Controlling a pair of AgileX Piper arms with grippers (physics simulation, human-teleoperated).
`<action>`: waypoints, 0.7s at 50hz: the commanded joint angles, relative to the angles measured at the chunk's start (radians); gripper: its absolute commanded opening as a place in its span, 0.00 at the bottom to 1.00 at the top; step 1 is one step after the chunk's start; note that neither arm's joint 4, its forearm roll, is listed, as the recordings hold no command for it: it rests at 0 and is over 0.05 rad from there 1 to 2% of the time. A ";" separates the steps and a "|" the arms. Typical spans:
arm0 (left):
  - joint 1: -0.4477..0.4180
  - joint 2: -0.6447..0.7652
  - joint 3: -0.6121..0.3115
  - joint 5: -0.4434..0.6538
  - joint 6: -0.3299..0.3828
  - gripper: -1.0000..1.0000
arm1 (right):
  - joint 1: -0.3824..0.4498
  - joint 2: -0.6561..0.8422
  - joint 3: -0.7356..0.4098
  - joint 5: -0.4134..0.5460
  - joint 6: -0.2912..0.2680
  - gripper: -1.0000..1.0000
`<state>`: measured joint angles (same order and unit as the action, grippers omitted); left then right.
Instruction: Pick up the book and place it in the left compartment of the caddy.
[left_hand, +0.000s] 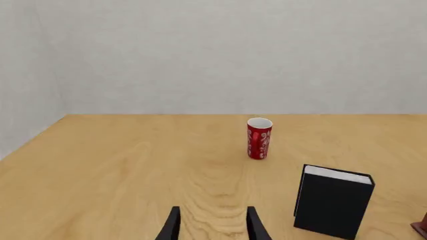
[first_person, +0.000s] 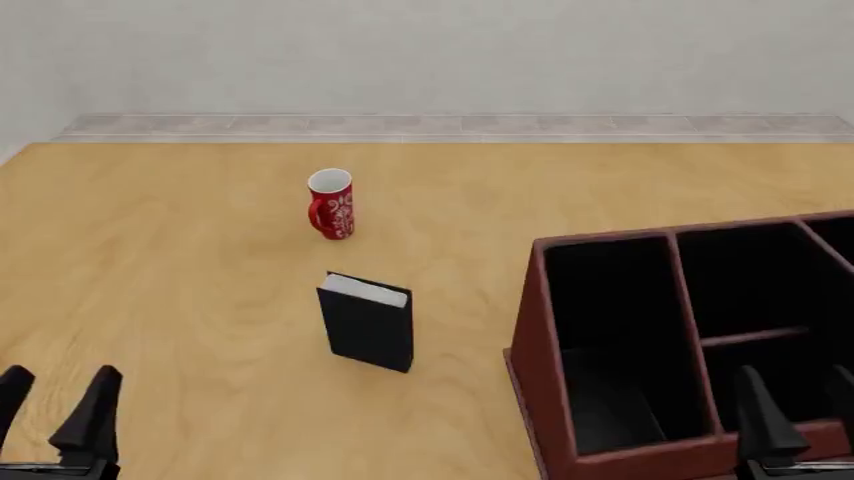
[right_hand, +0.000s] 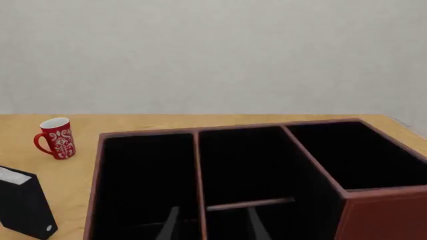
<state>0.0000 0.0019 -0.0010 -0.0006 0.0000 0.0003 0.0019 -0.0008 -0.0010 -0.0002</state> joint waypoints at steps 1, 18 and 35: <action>0.000 0.006 -0.003 -0.002 0.000 1.00 | 0.001 0.004 -0.002 -0.002 -0.001 1.00; 0.000 0.005 -0.002 -0.002 0.000 1.00 | 0.015 -0.001 -0.003 0.000 -0.013 1.00; 0.000 0.005 -0.002 -0.002 0.000 1.00 | 0.088 -0.002 -0.008 -0.019 -0.030 1.00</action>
<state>-0.0002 0.0069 -0.0031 -0.0026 -0.0002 0.0621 0.0005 -0.0065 -0.0154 -0.0293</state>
